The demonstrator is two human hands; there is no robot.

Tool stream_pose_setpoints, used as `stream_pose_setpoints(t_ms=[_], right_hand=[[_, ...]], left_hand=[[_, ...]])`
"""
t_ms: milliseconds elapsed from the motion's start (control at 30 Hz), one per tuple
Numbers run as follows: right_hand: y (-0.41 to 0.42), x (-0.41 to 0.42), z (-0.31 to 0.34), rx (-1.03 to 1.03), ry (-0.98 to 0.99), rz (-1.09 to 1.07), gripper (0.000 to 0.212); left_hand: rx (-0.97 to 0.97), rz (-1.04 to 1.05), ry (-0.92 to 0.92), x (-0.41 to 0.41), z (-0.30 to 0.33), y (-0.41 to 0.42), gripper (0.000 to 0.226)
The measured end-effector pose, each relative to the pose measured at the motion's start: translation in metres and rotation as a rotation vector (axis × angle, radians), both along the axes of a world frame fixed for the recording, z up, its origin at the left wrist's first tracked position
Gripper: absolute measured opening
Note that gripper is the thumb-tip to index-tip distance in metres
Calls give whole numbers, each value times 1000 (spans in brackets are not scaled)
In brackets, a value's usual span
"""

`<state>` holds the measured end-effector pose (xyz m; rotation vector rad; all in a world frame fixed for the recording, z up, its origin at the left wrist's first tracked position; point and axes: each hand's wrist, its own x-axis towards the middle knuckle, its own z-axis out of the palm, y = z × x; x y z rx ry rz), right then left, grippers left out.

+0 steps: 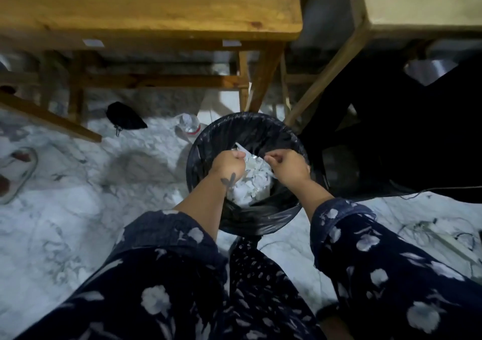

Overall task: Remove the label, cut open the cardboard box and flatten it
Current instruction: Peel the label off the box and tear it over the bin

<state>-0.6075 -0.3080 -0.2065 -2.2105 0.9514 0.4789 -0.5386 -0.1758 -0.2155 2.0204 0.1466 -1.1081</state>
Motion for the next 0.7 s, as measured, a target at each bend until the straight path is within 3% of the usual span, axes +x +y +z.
stream_pose_setpoints(t_ms=[233, 500, 700], right_hand=[[-3, 12, 8, 145, 128, 117, 29], [-4, 89, 100, 86, -79, 247, 20], [24, 163, 178, 15, -216, 326, 25]], left_hand=[[15, -5, -72, 15, 8, 7, 36], [-7, 28, -286, 64, 89, 0, 31], [-10, 8, -434, 134, 164, 25, 28]])
